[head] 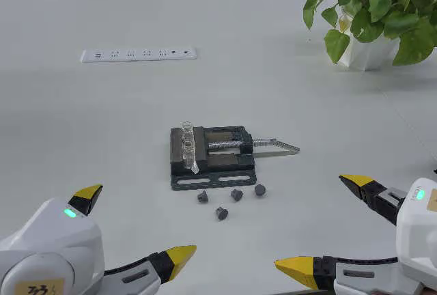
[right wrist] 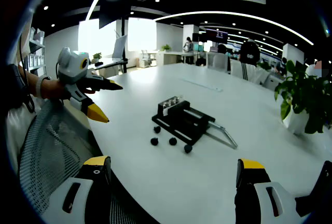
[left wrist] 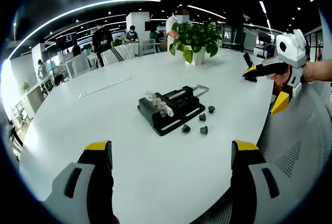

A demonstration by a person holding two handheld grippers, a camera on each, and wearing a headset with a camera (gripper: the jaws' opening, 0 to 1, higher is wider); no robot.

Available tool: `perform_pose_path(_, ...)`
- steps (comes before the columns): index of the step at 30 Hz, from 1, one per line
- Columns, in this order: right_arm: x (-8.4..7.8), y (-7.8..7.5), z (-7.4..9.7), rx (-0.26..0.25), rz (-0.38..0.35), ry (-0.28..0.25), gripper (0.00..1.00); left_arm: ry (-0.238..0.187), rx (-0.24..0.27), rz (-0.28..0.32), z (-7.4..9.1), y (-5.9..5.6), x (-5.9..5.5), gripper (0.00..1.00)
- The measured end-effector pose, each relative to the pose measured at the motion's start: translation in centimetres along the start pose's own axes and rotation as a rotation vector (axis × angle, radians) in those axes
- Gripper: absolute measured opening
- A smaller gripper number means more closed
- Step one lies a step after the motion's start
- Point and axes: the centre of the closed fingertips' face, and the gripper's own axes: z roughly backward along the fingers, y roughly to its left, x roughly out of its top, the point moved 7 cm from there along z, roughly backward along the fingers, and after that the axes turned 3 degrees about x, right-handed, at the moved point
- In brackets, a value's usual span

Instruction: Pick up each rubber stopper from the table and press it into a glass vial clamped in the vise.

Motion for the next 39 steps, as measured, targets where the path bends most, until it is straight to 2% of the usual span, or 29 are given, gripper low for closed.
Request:
perform_pose_path(2, -0.1, 0.1, -0.1, 0.002, 0.014, 0.013, 1.0, 0.007, -0.002, -0.006, 0.0, -0.1, -0.1, 0.95)
perform_pose_path(11, -0.2, 0.1, -0.2, 0.013, 0.015, 0.011, 1.0, -0.002, -0.003, 0.0, 0.0, 0.1, 0.0, 0.95)
perform_pose_path(17, -0.1, 0.2, -0.2, 0.016, 0.015, 0.013, 1.0, 0.0, 0.002, -0.026, 0.0, 0.2, 0.0, 0.95)
perform_pose_path(29, -0.2, 0.3, -0.2, 0.032, 0.015, 0.017, 1.0, -0.012, 0.007, 0.018, 0.1, 0.4, 0.1, 0.96)
perform_pose_path(34, -0.2, -0.3, -0.2, 0.052, 0.001, 0.033, 1.0, -0.018, 0.0, 0.014, 0.0, 0.2, 0.4, 0.99)
perform_pose_path(39, 0.2, -1.6, -0.8, 0.081, 0.055, 0.087, 1.0, -0.024, -0.007, 0.027, 0.1, 0.2, 0.6, 0.99)
